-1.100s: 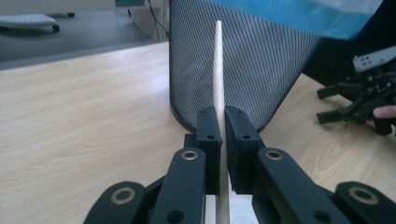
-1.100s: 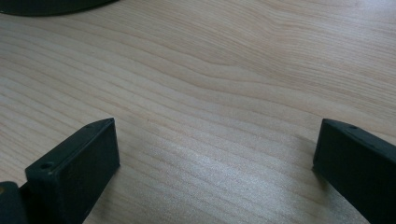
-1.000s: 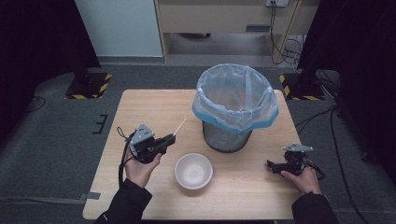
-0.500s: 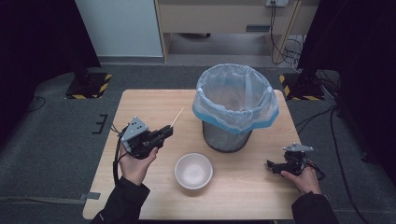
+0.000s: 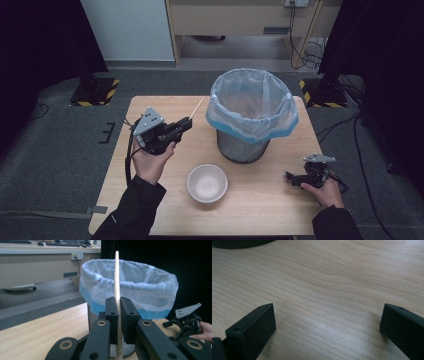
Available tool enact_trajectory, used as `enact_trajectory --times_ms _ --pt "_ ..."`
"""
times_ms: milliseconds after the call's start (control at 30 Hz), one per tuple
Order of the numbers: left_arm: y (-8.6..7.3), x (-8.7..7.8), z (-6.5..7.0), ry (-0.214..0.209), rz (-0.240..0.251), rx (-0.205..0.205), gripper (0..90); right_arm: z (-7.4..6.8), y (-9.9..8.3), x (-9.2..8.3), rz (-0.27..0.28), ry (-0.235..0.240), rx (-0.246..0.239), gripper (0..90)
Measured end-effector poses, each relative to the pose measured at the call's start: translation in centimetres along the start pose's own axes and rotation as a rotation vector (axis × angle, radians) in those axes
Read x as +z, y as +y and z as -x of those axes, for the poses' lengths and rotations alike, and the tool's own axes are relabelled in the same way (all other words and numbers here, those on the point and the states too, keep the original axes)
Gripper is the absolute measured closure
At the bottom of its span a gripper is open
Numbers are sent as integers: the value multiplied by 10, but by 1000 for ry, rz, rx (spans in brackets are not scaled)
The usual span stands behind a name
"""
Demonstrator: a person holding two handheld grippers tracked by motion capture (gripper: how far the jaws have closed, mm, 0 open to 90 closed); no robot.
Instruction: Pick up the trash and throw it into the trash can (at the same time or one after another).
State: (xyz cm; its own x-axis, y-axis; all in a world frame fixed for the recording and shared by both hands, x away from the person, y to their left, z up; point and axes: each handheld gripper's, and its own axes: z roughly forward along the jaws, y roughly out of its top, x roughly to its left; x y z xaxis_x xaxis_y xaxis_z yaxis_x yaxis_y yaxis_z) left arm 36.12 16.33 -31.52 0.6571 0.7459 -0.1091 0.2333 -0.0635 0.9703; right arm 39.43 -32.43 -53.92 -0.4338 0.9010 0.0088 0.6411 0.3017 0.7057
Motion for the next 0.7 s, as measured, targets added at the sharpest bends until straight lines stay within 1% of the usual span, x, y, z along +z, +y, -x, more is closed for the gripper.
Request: enact_trajectory --times_ms 100,367,533,700 --pt "9 4 3 -6 20 0 850 0 0 0 -1 0 -1 6" --pt "32 12 7 -6 52 26 850 0 0 0 0 0 1 6" --pt "40 19 9 -12 72 26 851 0 0 0 0 0 2 5" --pt "51 25 10 -9 80 39 851 0 0 0 0 0 2 6"
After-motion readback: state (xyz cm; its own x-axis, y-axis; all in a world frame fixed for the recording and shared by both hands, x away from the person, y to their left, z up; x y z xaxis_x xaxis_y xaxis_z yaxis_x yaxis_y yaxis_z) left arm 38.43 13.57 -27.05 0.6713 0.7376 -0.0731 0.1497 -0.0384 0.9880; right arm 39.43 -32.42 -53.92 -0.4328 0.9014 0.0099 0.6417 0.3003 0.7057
